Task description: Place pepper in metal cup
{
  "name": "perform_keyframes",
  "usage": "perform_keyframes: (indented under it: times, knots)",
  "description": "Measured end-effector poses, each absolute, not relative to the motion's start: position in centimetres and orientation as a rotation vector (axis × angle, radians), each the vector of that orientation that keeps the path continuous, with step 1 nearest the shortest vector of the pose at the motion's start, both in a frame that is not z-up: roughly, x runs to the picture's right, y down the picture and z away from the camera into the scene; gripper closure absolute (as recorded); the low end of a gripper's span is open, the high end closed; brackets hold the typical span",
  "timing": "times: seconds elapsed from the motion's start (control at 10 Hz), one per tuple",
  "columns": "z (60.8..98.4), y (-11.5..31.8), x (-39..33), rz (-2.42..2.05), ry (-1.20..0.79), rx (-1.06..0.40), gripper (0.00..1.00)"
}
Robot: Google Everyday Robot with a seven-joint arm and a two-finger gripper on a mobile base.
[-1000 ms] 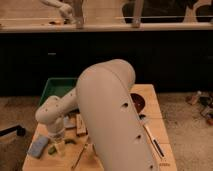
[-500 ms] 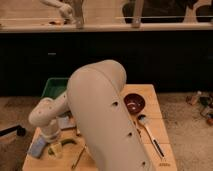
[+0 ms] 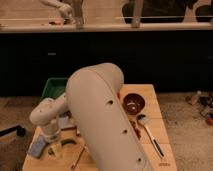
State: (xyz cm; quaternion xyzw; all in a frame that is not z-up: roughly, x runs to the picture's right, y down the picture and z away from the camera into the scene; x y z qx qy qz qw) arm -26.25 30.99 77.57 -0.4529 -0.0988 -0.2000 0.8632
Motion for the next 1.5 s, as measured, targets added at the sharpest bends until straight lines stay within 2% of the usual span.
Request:
perform_keyframes:
  times: [0.2,0.6,0.7,0.8,1.0,1.5]
  knots:
    - [77.5,30.7,-26.3,-0.416,-0.210,-0.947,0.47]
    - [77.3,30.6,-26.2,-0.423,-0.203,-0.951,0.89]
    - [77.3,30.6,-26.1,-0.418,-0.207,-0.951,0.95]
    - [77.6,30.8,-25.8,-0.394,-0.236,-0.960,1.00]
    - [78.2,30.7,-24.9,-0.341,-0.288,-0.972,1.00]
    - [77.9,30.0,-24.1,-0.350,-0.267,-0.944,1.00]
